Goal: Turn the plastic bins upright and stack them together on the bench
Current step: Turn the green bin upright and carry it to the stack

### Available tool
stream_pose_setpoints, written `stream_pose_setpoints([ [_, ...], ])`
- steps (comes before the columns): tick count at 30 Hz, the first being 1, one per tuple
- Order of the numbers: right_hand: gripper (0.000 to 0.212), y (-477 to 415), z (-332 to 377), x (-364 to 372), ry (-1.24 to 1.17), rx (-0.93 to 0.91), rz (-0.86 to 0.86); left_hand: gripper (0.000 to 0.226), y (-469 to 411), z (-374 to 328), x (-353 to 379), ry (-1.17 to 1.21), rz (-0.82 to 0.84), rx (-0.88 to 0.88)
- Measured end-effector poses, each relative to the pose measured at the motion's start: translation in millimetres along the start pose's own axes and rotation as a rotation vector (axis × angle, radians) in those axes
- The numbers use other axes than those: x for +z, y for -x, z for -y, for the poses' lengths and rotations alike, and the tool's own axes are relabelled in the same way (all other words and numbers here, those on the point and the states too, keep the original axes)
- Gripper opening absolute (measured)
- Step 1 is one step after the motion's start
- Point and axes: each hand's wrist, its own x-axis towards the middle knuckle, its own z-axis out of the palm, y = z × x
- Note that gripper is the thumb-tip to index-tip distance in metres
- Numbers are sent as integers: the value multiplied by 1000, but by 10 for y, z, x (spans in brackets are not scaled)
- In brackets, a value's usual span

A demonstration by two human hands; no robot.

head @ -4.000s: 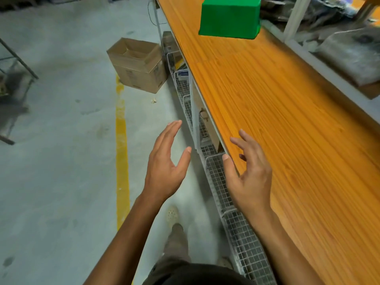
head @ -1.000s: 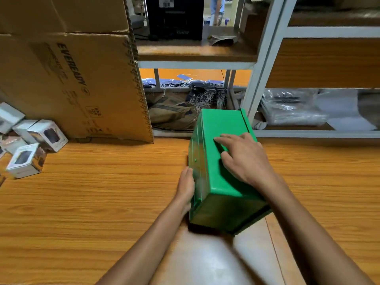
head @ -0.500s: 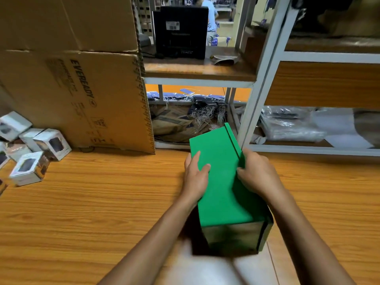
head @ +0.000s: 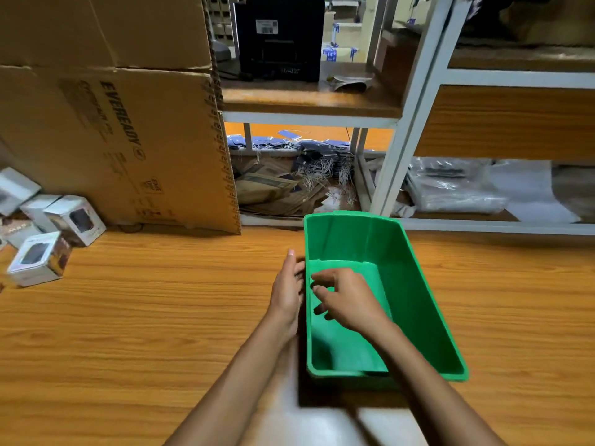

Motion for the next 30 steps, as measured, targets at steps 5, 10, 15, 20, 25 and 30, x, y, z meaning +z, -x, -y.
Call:
stream_pose_setpoints([
  [5, 35, -48, -186, 21, 185, 3, -122, 26, -32, 98, -97, -36, -107, 14],
  [10, 53, -38, -475, -208, 557, 269, -241, 56, -57, 172, -125, -213, -86, 18],
  [15, 85, 21, -763, -424, 413, 473, -253, 49, -117, 191, -109, -169, 42, -32],
  [20, 70, 52, -983, -617, 296, 489, -250, 54, -200, 206, -49, -91, 90, -82],
  [25, 59, 118, -1240, -739, -128, 536, -88, 70, -215, 170, 30, 20, 165, -152],
  [30, 46, 448, -1410, -852, -215, 606, -163, 73, -31, 181, 388, -3, 262, -131],
])
